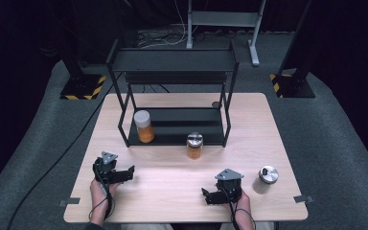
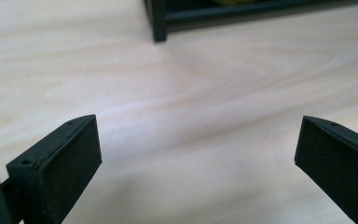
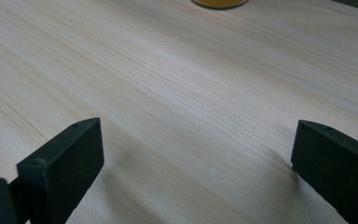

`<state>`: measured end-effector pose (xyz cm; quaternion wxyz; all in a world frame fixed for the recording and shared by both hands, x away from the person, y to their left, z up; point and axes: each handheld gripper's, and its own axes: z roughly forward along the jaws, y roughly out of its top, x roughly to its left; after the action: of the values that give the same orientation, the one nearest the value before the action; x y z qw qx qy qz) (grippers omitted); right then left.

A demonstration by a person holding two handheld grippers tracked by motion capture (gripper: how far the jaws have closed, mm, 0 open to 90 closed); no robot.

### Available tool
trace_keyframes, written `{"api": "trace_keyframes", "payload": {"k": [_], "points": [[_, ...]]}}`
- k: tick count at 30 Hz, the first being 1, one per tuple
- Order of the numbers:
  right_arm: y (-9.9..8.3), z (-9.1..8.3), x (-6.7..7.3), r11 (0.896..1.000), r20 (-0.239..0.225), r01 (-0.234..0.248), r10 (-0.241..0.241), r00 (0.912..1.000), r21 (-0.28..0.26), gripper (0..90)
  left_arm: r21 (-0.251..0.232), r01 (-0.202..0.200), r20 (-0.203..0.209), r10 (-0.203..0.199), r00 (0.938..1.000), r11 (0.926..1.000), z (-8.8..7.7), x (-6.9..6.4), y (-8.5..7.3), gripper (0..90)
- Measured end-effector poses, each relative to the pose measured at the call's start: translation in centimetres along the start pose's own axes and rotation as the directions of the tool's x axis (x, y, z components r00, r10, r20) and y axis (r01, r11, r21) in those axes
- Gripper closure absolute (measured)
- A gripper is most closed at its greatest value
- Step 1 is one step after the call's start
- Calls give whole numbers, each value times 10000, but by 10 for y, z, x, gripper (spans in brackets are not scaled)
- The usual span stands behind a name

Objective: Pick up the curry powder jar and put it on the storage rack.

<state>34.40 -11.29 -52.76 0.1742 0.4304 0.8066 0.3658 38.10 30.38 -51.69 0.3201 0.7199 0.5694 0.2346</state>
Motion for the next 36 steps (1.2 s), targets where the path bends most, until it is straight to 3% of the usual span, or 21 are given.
{"api": "trace_keyframes", "payload": {"k": [9,19,36], "points": [[0,0,0,10000,27,13,-13,10000,22,16,463,245,-86,-242,9997,9986,-3,12,-15,2],[0,0,1,10000,73,30,-31,10000,22,16,277,182,-467,-169,9988,9995,-4,10,-21,0],[0,1,1,9999,148,34,-36,9999,164,15,237,-203,-174,207,9996,9995,-5,14,-21,2]]}}
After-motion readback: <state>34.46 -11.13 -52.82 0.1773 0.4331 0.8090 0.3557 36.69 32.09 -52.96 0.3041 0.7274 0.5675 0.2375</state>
